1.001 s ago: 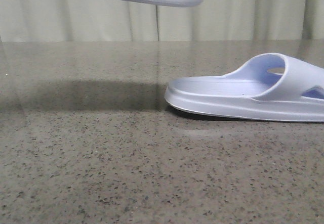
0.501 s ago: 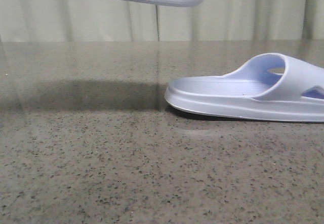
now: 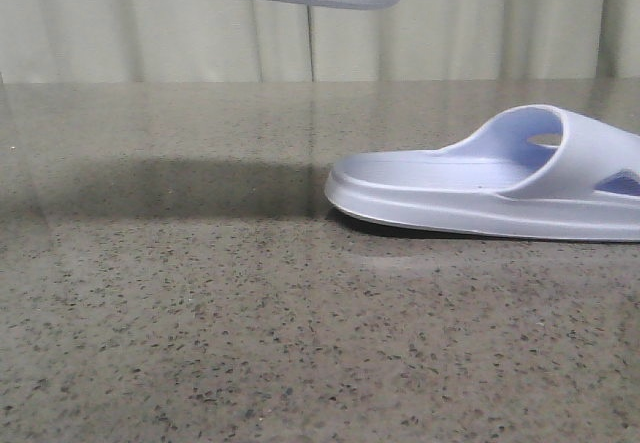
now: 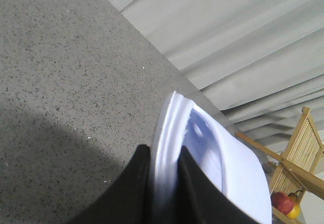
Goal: Insert blue slippers together front up
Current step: 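Grasp the second slipper's heel with the right gripper and lift it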
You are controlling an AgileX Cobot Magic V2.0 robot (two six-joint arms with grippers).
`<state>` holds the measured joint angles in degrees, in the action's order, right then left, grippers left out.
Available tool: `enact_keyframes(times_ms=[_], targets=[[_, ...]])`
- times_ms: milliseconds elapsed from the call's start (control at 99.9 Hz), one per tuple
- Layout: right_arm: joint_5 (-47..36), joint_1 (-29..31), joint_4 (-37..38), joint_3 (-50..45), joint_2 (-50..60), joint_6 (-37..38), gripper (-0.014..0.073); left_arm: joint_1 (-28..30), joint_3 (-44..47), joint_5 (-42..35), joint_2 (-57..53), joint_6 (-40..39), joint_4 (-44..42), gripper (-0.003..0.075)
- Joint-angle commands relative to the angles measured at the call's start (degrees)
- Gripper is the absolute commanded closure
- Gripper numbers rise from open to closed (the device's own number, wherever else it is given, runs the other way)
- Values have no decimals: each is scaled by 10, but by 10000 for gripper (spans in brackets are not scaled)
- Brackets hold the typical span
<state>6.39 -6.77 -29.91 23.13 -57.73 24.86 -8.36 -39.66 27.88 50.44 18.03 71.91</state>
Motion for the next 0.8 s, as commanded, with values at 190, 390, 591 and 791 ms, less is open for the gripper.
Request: enact_keyframes(times_ms=[190,390,591,791], targets=[[-5,-1,-10,10,-48,-2,212,-5,-14,-5,-6,0,31,703],[-5,-1,-11,10,-52,-2,305,-5,-14,-2,-6,0,34,704],[-3,-1,-11,10,-56,-2,393,-5,-14,-2,-6,0,35,704],[-4,-1,-11,10,-62,-2,638,-5,-14,-2,-6,0,35,704]])
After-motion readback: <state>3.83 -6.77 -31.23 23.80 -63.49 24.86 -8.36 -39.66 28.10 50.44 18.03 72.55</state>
